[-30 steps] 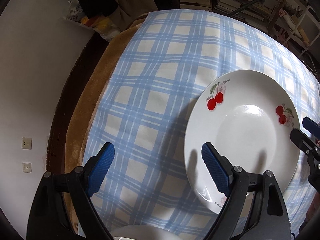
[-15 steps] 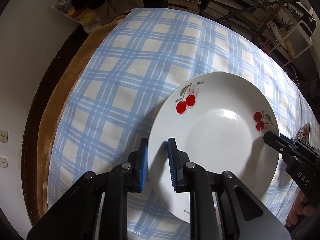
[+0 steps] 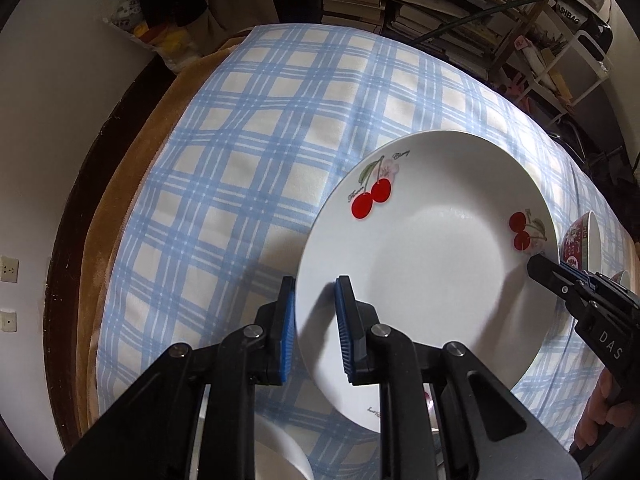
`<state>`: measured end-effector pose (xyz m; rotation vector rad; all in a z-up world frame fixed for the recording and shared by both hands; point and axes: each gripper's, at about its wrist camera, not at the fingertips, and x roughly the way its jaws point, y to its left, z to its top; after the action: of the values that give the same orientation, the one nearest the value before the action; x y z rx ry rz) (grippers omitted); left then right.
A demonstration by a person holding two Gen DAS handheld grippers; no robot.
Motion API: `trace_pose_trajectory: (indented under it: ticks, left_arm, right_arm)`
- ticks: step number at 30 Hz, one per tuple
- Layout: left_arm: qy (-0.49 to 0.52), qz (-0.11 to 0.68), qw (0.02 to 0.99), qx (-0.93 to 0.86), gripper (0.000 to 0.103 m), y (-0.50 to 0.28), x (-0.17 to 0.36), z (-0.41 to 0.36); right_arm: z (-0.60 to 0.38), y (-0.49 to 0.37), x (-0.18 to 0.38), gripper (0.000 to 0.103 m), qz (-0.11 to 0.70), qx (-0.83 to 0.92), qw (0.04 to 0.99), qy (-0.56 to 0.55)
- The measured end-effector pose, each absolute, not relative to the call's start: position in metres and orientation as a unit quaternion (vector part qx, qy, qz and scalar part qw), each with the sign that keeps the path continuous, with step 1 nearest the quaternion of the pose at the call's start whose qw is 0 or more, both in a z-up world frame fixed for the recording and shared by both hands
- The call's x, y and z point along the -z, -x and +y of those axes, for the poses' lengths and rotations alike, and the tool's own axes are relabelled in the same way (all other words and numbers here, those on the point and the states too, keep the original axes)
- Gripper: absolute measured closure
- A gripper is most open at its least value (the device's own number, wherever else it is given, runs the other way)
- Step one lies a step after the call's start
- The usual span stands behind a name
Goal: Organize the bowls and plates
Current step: 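Close the left tool on a cherry plate rim while the right tool grips another plate, then carry the cherry plate onto the plate stack with the right tool while the left tool carries its plate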
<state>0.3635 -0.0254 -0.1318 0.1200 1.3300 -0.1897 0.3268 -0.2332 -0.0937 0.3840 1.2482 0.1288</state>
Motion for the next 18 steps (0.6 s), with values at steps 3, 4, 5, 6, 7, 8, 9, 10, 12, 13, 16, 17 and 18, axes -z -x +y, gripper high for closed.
trace_pose_trajectory:
  ticks: [3,4,5,6,7,8,9,10,12,13,16,17,18]
  left_arm:
    - [-0.068,0.612,0.783,0.091,0.084,-0.352,0.122,-0.030]
    - [-0.070,0.612,0.783,0.091,0.084,-0.348,0.119,-0.031]
    - [-0.071,0.610,0.784,0.091,0.084,-0.344,0.116,-0.032]
    - [-0.073,0.609,0.785,0.092,0.084,-0.340,0.112,-0.033]
    - [-0.074,0.608,0.785,0.093,0.084,-0.336,0.109,-0.034]
    - [-0.075,0.607,0.785,0.094,0.084,-0.331,0.106,-0.035]
    - [-0.076,0.606,0.786,0.096,0.084,-0.327,0.103,-0.036]
    - [-0.078,0.605,0.786,0.098,0.084,-0.322,0.101,-0.037]
    - [-0.082,0.604,0.786,0.103,0.084,-0.314,0.096,-0.040]
    - [-0.083,0.602,0.788,0.105,0.084,-0.310,0.093,-0.041]
    - [-0.084,0.597,0.791,0.105,0.084,-0.297,0.086,-0.043]
    - [-0.085,0.596,0.792,0.105,0.084,-0.293,0.085,-0.044]
    - [-0.086,0.596,0.791,0.105,0.084,-0.287,0.084,-0.044]
  right_arm:
    - [-0.238,-0.315,0.087,0.092,0.576,-0.057,0.794,-0.186]
    - [-0.239,-0.311,0.085,0.092,0.574,-0.056,0.795,-0.188]
    - [-0.240,-0.306,0.082,0.092,0.572,-0.056,0.796,-0.191]
    - [-0.241,-0.302,0.080,0.092,0.571,-0.056,0.796,-0.192]
    - [-0.242,-0.297,0.077,0.092,0.570,-0.056,0.797,-0.193]
    - [-0.243,-0.292,0.074,0.092,0.569,-0.056,0.797,-0.194]
    - [-0.244,-0.288,0.071,0.092,0.569,-0.056,0.798,-0.194]
    - [-0.244,-0.283,0.067,0.092,0.567,-0.055,0.799,-0.192]
    - [-0.247,-0.275,0.061,0.092,0.565,-0.053,0.802,-0.189]
    - [-0.248,-0.271,0.059,0.092,0.563,-0.052,0.803,-0.189]
    - [-0.252,-0.257,0.052,0.092,0.558,-0.052,0.806,-0.191]
    - [-0.251,-0.253,0.050,0.092,0.557,-0.051,0.807,-0.190]
    - [-0.252,-0.249,0.048,0.092,0.558,-0.051,0.807,-0.189]
